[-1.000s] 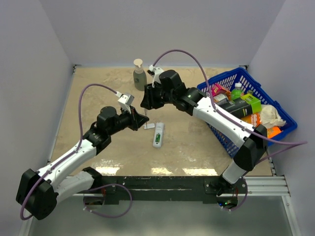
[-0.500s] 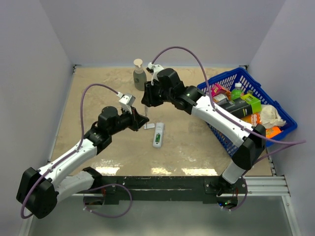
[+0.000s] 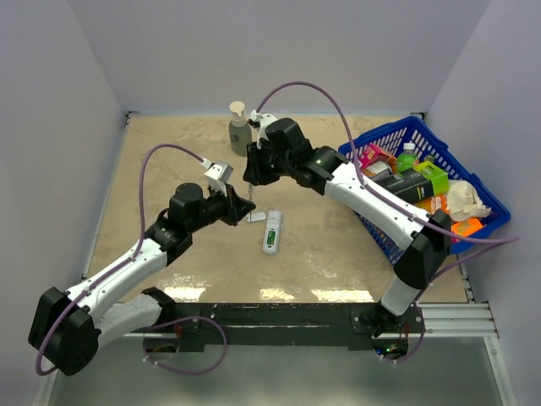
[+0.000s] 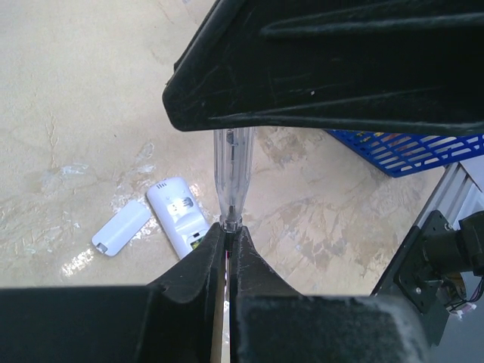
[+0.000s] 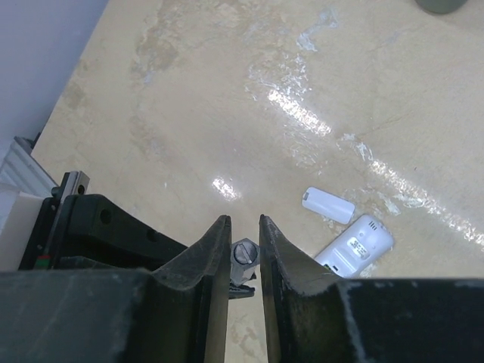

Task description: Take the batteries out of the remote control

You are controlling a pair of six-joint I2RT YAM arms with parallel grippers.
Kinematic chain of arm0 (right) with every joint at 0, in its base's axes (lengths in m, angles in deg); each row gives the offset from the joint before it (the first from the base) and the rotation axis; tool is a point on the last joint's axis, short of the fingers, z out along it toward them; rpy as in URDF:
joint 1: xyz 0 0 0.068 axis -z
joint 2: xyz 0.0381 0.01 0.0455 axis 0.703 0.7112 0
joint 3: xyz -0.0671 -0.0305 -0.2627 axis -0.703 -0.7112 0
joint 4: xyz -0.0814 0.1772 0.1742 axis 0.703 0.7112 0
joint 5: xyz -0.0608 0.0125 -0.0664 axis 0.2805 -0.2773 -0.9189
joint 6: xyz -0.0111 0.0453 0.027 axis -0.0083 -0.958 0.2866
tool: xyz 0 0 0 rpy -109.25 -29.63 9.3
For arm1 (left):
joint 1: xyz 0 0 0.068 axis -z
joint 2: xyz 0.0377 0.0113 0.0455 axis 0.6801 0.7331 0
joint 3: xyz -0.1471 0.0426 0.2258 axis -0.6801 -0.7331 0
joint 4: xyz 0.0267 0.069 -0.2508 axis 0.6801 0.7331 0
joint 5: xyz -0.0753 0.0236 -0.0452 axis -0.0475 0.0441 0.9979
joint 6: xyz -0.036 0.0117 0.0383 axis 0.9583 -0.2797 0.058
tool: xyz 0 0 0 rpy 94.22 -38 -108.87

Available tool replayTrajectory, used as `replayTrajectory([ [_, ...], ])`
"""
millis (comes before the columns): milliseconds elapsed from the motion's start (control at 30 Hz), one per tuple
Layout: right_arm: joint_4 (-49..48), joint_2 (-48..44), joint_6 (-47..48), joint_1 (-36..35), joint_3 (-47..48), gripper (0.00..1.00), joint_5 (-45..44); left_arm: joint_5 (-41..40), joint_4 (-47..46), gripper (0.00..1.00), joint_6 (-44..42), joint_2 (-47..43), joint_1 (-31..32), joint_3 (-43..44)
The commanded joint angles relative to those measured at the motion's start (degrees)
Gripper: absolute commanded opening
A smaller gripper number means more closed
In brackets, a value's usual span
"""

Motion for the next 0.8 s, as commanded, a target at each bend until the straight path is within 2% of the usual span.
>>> replayTrajectory([
  [0, 1.2, 0.0, 1.5, -0.1, 2.4, 0.18, 0.4, -0.6, -1.7, 0.00, -2.1, 0.0, 0.3, 1.2],
  [33, 1.1, 0.0, 1.6, -0.1, 2.3, 0.07, 0.4, -0.6, -1.7, 0.00, -2.1, 0.0, 0.2, 1.2],
  [67, 0.9, 0.0, 1.8, -0.2, 2.3, 0.01, 0.4, -0.7, -1.5, 0.00, -2.1, 0.0, 0.3, 1.2],
  [167, -0.2, -1.4, 1.8, -0.1, 0.9, 0.00, 0.0, -1.6, -0.2, 0.00, -1.7, 0.5, 0.3, 1.8],
  [267, -2.8, -4.3, 2.5, -0.1, -2.4, 0.00, -2.8, -2.9, 1.5, 0.27, -0.4, 1.5, 0.3, 2.7],
  [300, -4.3, -5.7, 2.8, -0.1, -6.0, 0.00, -5.5, -3.0, 1.6, 0.44, 0.3, 1.5, 0.3, 2.6],
  [367, -10.5, -10.5, 3.7, 0.0, -11.1, 0.00, -9.2, -3.7, 1.8, 0.53, 1.4, 1.4, 0.2, 2.5],
  [400, -12.9, -12.2, 4.1, 0.1, -16.7, 0.00, -11.3, -3.9, 2.0, 0.57, 2.5, 1.2, 0.3, 2.5],
  [567, -30.9, -25.1, 3.8, 0.0, -32.9, 0.00, -17.1, -5.1, 0.9, 0.69, 5.5, -0.5, 0.2, 0.7],
  [600, -33.2, -26.6, 3.2, 0.0, -37.4, 0.00, -18.9, -5.1, 0.8, 0.70, 6.4, -0.5, 0.2, 0.6],
  [767, -41.0, -32.7, -1.3, 0.0, -46.7, 0.00, -27.1, -5.3, 1.2, 0.77, 8.4, 0.7, 0.2, 0.0],
])
